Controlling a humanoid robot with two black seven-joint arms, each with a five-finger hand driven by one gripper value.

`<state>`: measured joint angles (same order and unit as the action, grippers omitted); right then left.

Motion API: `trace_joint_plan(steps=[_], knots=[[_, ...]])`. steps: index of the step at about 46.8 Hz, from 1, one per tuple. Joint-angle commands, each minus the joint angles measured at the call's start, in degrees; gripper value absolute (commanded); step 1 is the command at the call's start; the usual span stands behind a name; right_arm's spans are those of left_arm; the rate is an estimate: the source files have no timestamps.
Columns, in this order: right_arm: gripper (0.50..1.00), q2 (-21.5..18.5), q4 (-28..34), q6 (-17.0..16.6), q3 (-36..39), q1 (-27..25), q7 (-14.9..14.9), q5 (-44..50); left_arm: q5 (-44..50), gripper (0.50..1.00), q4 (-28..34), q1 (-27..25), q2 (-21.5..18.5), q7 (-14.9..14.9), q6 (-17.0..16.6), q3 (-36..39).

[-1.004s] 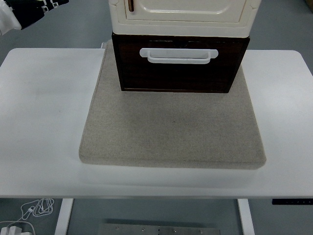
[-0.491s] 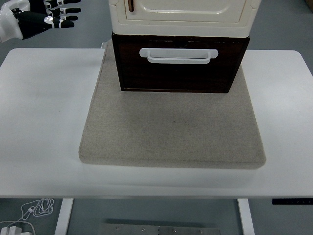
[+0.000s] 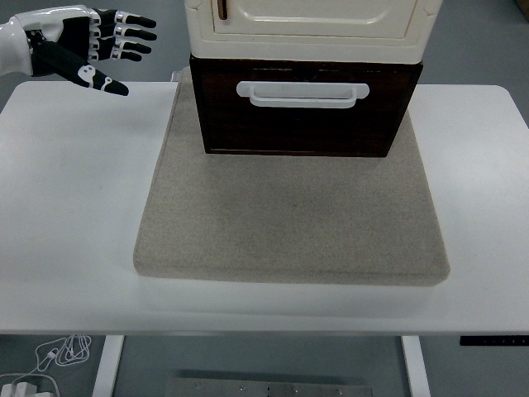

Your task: Open the drawer under the combination cabinet

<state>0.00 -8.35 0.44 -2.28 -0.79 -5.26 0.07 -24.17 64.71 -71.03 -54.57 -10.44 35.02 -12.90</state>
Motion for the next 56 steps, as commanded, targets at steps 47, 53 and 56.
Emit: trace_joint_plan(steps=[47,53,56], knots=[[0.928,0.0,0.0,0.0,0.0,-0.01,-0.01,0.01,-16.35,1.0,4.72,-13.6,19.76,14.31,-6.28,0.68],[0.928,0.0,0.0,0.0,0.0,-0.01,0.07,-0.07,-16.26,1.0,4.28,-14.84,22.58,16.68,-6.81,0.68],[0.928,0.0,0.0,0.0,0.0,-0.01,-0.01,0.01,-16.26,1.0,4.28,-15.1,24.07,18.26,-6.9,0.68]])
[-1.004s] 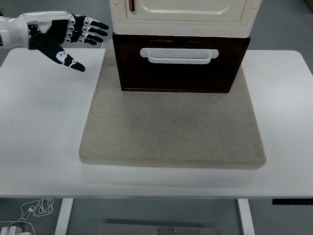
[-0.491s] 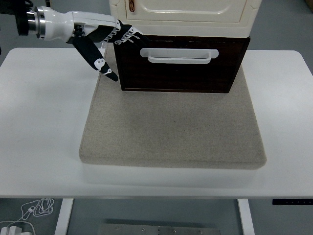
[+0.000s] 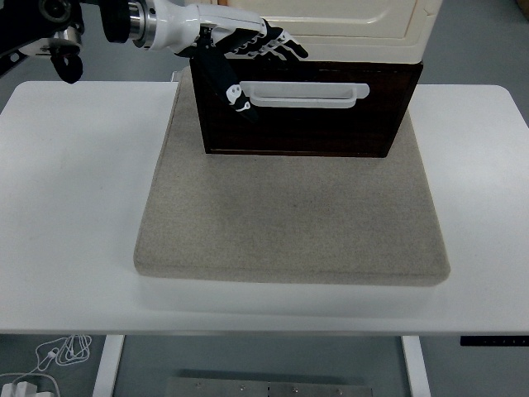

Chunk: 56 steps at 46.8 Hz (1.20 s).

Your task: Open the drawer under the combination cabinet

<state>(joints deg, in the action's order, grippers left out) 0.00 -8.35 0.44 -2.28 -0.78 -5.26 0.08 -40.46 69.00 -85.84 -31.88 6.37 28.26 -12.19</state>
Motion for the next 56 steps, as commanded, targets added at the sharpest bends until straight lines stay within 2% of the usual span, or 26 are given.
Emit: trace_joint_plan(steps=[1,20,37,43,56], knots=[[0.928,0.0,0.0,0.0,-0.01,-0.01,-0.01,-0.08,0.12,1.0,0.0,-0.38,1.82,1.98,-0.23,-0.03],[0.928,0.0,0.0,0.0,-0.01,-0.01,-0.01,0.01,0.82,1.0,-0.09,-2.4,5.33,9.01,-1.72,0.06],[0.928,0.0,0.0,0.0,0.08,-0.01,-0.01,0.01,0.91,1.0,-0.7,-3.45,8.06,13.85,-2.78,0.06],[0.928,0.0,0.0,0.0,-0.01,-0.01,-0.01,-0.08,0.91,1.0,-0.7,-3.54,8.68,16.39,-4.36,0.06],[0.928,0.0,0.0,0.0,-0.01,-0.01,-0.01,0.01,0.91,1.0,-0.7,-3.19,9.2,17.8,-5.24,0.15]])
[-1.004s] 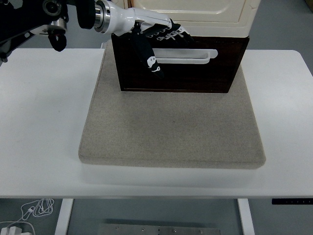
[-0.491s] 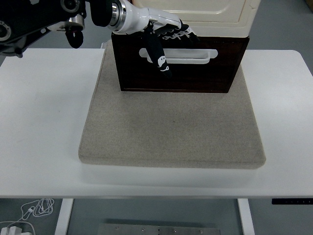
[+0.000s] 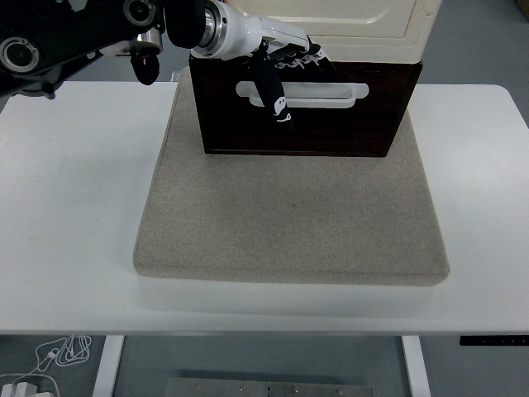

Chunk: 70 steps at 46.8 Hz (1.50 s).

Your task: Open the drawer under the combination cabinet

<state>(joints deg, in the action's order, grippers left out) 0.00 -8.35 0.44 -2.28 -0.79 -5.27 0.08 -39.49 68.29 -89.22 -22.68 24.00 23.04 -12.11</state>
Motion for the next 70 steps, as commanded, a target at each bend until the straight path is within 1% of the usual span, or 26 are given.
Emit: trace_joint_plan(steps=[1,11,30,37,65,70], knots=[[0.928,0.0,0.0,0.0,0.0,0.0,-0.01,0.01,-0.06,1.0,0.09,0.18,0.0,0.26,-0.1,0.07],[0.928,0.0,0.0,0.0,0.0,0.0,-0.01,0.01,-0.06,0.996,0.0,0.27,0.35,0.78,-0.63,0.59],[0.928,0.0,0.0,0.0,0.0,0.0,-0.01,0.01,-0.06,0.99,-0.35,0.71,0.53,0.78,-1.86,2.09],[0.928,0.0,0.0,0.0,0.0,0.0,-0.01,0.01,-0.06,0.99,-0.79,0.71,1.49,0.78,-1.86,2.44],[0.928,0.0,0.0,0.0,0.0,0.0,-0.01,0.01,-0.06,0.986,-4.3,1.5,2.02,0.78,-1.86,2.62],[0.928,0.0,0.0,0.0,0.0,0.0,0.08,0.01,-0.14,0.986,-4.39,1.77,2.73,0.78,-1.86,2.88]])
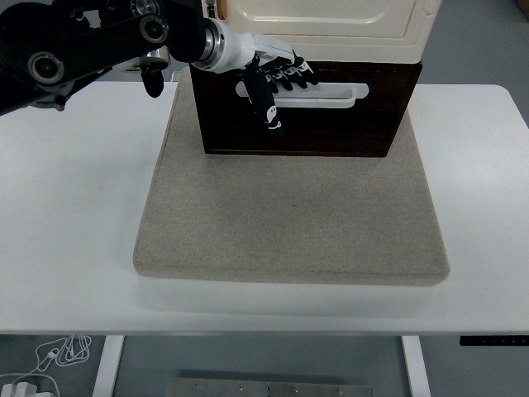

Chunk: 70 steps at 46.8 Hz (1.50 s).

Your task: Open the drawer under the combination cabinet

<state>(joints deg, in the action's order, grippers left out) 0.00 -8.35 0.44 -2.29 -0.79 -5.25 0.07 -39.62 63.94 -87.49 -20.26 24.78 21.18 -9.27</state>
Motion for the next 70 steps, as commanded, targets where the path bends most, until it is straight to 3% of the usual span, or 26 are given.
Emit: trace_joint_plan(steps=[1,70], knots=[[0.928,0.0,0.0,0.0,0.0,0.0,-0.02,0.02,0.07,0.986,0.04,0.04,0.31,0.0,0.0,0.04],[0.928,0.0,0.0,0.0,0.0,0.0,0.07,0.02,1.39,0.994,3.38,-0.32,0.75,-0.09,2.28,0.4]])
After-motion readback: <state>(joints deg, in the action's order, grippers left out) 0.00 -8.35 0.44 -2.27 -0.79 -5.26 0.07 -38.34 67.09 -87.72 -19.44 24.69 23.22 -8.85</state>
